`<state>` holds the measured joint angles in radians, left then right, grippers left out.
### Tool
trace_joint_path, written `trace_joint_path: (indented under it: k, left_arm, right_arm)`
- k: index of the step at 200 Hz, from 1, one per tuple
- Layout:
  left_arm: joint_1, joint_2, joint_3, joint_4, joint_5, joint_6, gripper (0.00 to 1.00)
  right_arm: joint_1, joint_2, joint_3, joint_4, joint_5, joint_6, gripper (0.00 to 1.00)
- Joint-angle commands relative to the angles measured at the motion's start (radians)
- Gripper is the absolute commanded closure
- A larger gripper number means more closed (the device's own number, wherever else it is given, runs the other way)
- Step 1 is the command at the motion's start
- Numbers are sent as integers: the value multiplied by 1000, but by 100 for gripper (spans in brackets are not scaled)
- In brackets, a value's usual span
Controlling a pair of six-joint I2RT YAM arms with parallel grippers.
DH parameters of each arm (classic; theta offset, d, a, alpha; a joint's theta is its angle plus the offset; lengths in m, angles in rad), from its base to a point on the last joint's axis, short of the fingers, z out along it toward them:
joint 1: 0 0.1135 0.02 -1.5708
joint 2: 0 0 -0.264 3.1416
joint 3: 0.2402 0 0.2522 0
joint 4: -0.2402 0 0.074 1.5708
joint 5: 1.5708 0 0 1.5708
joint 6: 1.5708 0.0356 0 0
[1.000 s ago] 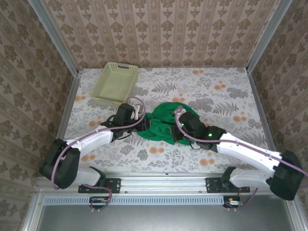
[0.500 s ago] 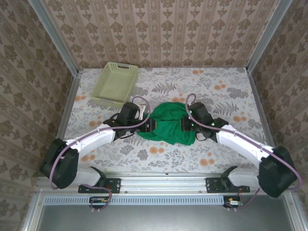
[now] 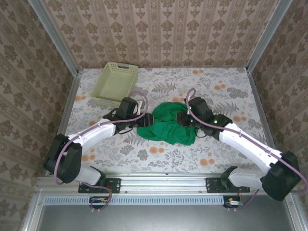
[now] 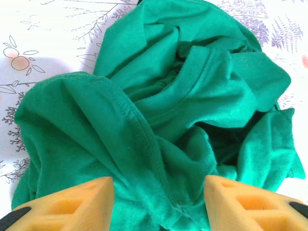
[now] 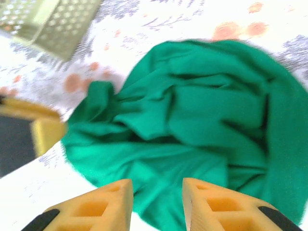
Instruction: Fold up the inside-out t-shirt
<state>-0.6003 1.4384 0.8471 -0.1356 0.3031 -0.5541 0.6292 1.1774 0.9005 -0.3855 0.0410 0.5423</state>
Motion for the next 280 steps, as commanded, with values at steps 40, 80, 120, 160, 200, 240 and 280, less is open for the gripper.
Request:
trace_joint_path:
  k: [40, 80, 120, 160, 200, 240, 280]
  left_arm:
    - [8, 83, 63, -7, 38, -3, 48]
    - [8, 116, 75, -2, 48, -4, 48]
    - [7, 114, 71, 2, 51, -7, 48]
    - [7, 109, 62, -2, 46, -4, 47]
    - [8, 106, 64, -4, 39, -10, 48]
    - [18, 89, 90, -66, -26, -3, 46]
    - [52, 64, 86, -72, -29, 4, 38]
  right_arm:
    - [43, 68, -151, 113, 39, 107, 65]
    - [25, 148, -122, 190, 2, 19, 63]
    - [7, 257, -65, 172, 21, 10, 59]
    - [7, 274, -35, 165, 53, -29, 55]
    - [9, 264, -18, 152, 40, -44, 75]
    - [12, 172, -32, 102, 52, -33, 92]
    - [13, 76, -84, 54, 78, -19, 100]
